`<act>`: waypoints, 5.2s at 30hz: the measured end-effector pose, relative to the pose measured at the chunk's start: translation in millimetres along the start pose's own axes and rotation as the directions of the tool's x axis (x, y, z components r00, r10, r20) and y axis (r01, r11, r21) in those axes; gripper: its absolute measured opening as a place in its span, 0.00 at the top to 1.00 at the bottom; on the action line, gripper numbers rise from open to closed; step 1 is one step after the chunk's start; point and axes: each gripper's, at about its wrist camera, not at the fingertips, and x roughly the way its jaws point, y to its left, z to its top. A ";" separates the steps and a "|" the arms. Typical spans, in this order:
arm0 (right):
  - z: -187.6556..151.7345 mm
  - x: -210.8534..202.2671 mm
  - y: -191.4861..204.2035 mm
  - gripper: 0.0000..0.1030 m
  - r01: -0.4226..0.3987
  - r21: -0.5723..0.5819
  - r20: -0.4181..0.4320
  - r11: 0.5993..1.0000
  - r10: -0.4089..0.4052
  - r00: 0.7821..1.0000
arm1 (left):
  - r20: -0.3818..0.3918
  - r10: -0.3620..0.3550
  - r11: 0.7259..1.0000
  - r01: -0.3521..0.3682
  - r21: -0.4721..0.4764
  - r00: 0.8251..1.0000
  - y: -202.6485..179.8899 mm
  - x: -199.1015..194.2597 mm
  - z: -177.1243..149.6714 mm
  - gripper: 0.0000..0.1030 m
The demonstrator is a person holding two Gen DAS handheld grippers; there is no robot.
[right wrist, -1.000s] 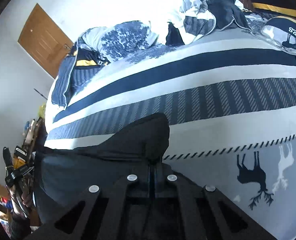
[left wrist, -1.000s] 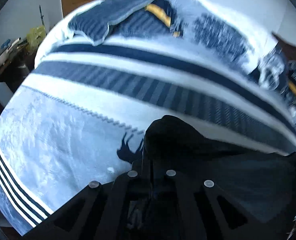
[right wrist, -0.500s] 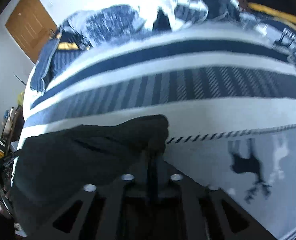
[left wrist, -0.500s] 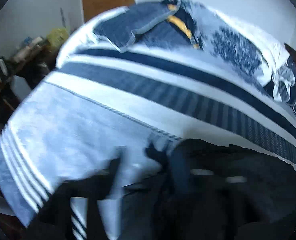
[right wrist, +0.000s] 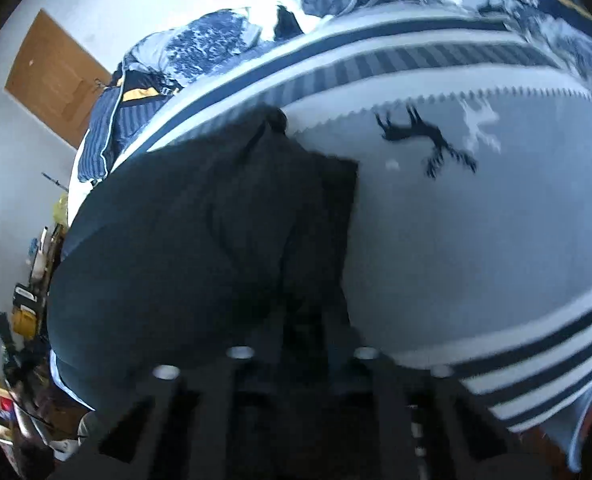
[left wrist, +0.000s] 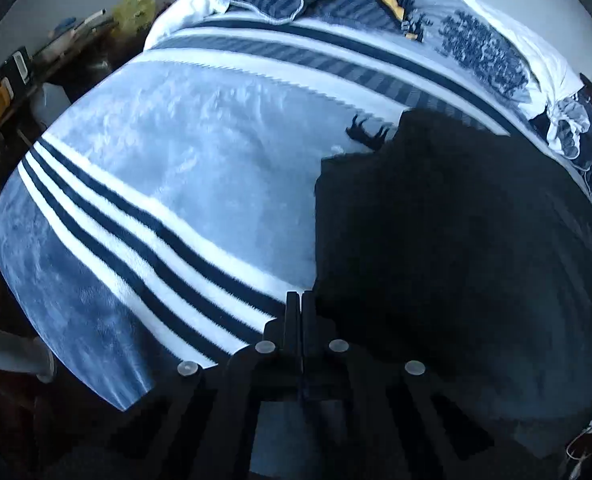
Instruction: Fold large clothes
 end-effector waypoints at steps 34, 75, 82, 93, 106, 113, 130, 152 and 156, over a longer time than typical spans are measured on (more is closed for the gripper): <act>-62.8 -8.9 -22.8 0.97 -0.008 0.118 -0.006 0.993 0.009 1.000 | 0.030 -0.068 0.997 0.069 -0.019 0.997 25.0 -16.2 -62.6 0.94; 115.9 39.9 15.2 0.10 -0.005 -0.029 0.041 1.000 0.006 0.999 | 0.048 -0.101 0.995 0.100 0.023 0.994 -39.6 23.7 97.7 0.16; 173.5 128.3 -15.2 0.10 -0.236 0.131 -0.204 0.963 0.259 0.944 | -0.132 -0.232 0.970 0.239 0.041 0.964 -60.9 84.6 142.3 0.16; 162.7 186.0 5.2 0.22 -0.344 0.042 -0.358 0.938 0.336 0.871 | -0.296 -0.329 0.902 0.391 0.182 0.897 -104.3 128.9 117.9 0.17; 155.3 164.9 19.4 0.93 -0.310 0.001 -0.274 0.951 0.298 0.914 | -0.209 -0.303 0.916 0.345 0.203 0.930 -131.4 78.8 110.6 0.95; 174.5 131.1 41.6 0.93 -0.292 -0.061 -0.184 0.955 0.277 0.943 | -0.095 -0.334 0.924 0.345 0.167 0.938 -121.5 51.2 138.7 0.96; 209.7 158.2 48.4 0.50 -0.051 -0.153 -0.180 0.987 0.023 0.983 | -0.123 -0.205 0.971 0.218 0.101 0.971 -105.3 99.8 151.4 0.37; -14.4 64.5 -50.5 0.64 -0.277 0.367 -0.065 0.888 0.322 0.945 | -0.153 -0.303 0.933 0.260 -0.250 0.941 -5.7 32.0 -54.9 0.33; -12.2 38.9 -41.0 0.94 -0.338 0.388 -0.009 0.857 0.370 0.929 | -0.071 -0.379 0.896 0.346 -0.279 0.923 -1.7 0.3 -42.4 0.96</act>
